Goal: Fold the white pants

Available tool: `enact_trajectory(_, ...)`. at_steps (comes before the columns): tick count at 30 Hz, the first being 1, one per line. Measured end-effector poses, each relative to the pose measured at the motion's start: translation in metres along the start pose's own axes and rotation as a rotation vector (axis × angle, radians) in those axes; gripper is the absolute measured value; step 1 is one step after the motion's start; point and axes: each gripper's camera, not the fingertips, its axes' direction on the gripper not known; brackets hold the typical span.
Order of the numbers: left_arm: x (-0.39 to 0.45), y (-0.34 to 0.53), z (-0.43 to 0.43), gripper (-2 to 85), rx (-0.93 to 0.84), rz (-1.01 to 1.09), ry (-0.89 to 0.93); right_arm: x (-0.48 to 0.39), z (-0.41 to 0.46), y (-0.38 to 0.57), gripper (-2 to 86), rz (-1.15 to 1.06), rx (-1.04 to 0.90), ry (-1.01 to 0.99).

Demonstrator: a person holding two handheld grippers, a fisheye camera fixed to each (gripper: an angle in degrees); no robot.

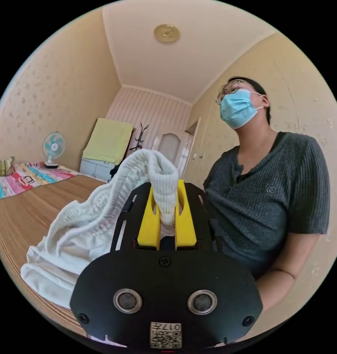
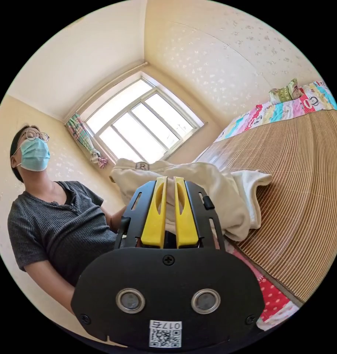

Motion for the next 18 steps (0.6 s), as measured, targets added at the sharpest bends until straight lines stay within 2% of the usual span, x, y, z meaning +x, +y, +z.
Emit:
enact_trajectory(2, 0.017, -0.006, -0.01, 5.3, 0.081, 0.112, 0.142, 0.012, 0.016, -0.006, 12.5, 0.018, -0.059, -0.028)
enact_trajectory(6, 0.044, -0.015, -0.034, 5.4, 0.278, 0.345, 0.479, 0.022, 0.069, -0.009, 19.1, -0.002, -0.227, -0.141)
enact_trajectory(9, 0.056, -0.022, -0.048, 5.6, 0.381, 0.479, 0.68, 0.023, 0.122, -0.001, 23.0, -0.038, -0.354, -0.305)
enact_trajectory(12, 0.062, -0.027, -0.059, 5.8, 0.457, 0.55, 0.802, 0.013, 0.178, 0.02, 25.0, -0.062, -0.501, -0.571)
enact_trajectory(13, 0.063, -0.028, -0.061, 5.8, 0.468, 0.554, 0.81, -0.001, 0.194, 0.031, 23.7, -0.11, -0.526, -0.675)
enact_trajectory(15, 0.065, -0.027, -0.069, 5.9, 0.48, 0.527, 0.796, -0.027, 0.203, 0.048, 14.4, -0.222, -0.518, -0.836)
enact_trajectory(16, 0.065, -0.026, -0.071, 5.9, 0.481, 0.517, 0.79, -0.041, 0.202, 0.055, 8.7, -0.273, -0.512, -0.831)
enact_trajectory(18, 0.067, -0.021, -0.086, 6.0, 0.48, 0.478, 0.743, -0.055, 0.19, 0.059, 5.6, -0.284, -0.489, -0.642)
